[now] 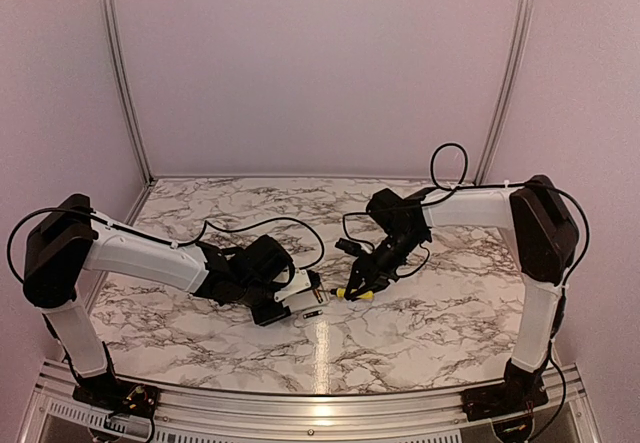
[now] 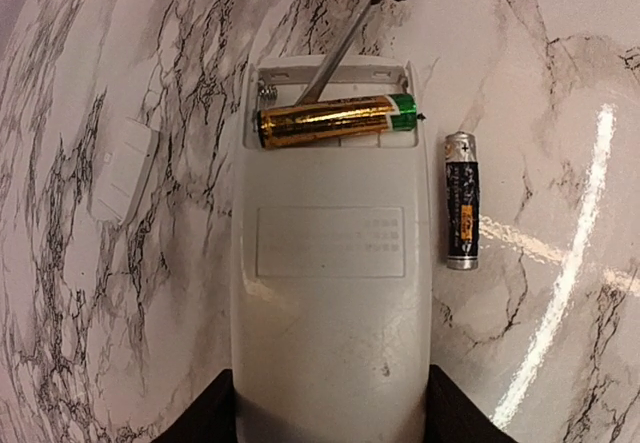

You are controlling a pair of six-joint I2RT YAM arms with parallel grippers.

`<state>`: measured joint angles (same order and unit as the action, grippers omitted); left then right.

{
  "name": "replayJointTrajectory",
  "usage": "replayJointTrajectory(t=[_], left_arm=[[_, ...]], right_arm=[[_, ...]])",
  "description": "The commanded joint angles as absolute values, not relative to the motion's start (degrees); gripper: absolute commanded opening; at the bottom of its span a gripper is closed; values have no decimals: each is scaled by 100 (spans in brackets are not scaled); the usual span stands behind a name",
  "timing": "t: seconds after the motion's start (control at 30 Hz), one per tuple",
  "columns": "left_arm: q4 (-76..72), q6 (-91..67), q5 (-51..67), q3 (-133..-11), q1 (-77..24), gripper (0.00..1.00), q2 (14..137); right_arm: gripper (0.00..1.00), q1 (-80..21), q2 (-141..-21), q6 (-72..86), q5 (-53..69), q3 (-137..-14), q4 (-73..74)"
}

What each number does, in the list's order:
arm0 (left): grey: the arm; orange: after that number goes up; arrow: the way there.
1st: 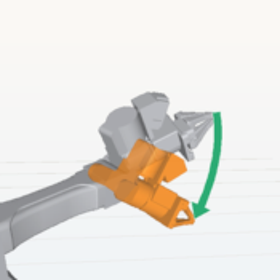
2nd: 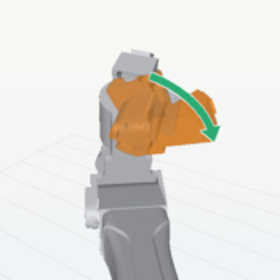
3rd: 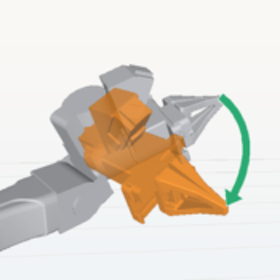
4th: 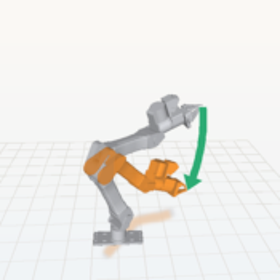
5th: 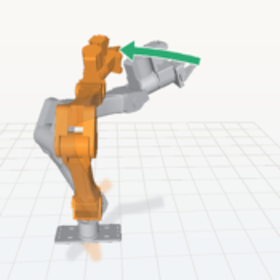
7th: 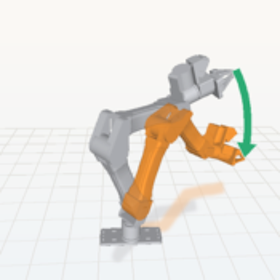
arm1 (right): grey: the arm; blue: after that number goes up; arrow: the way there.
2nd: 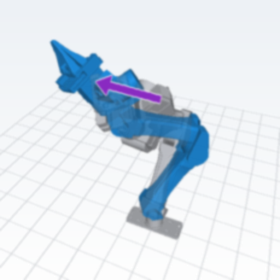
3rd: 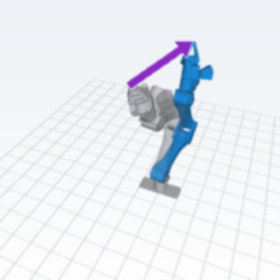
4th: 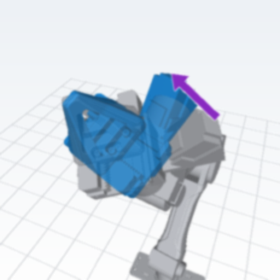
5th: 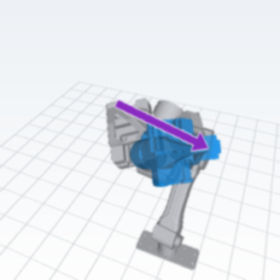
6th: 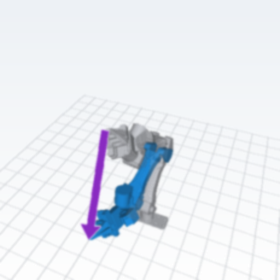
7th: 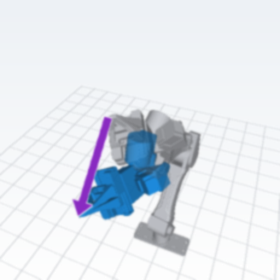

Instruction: Unload the batteries from the remote control

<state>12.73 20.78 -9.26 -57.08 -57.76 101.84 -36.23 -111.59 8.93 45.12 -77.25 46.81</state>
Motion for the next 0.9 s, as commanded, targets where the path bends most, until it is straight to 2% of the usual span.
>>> replayJointTrajectory(t=[0.0, 0.87], left_arm=[[1011, 2011, -590, -5782, -5801, 0, 10195], [962, 1607, -644, -5969, -5801, 0, 10381]], right_arm=[[0, -3647, -11260, 713, 4796, -8070, 4602], [0, -3665, -10616, 748, 5082, -7330, 4559]])
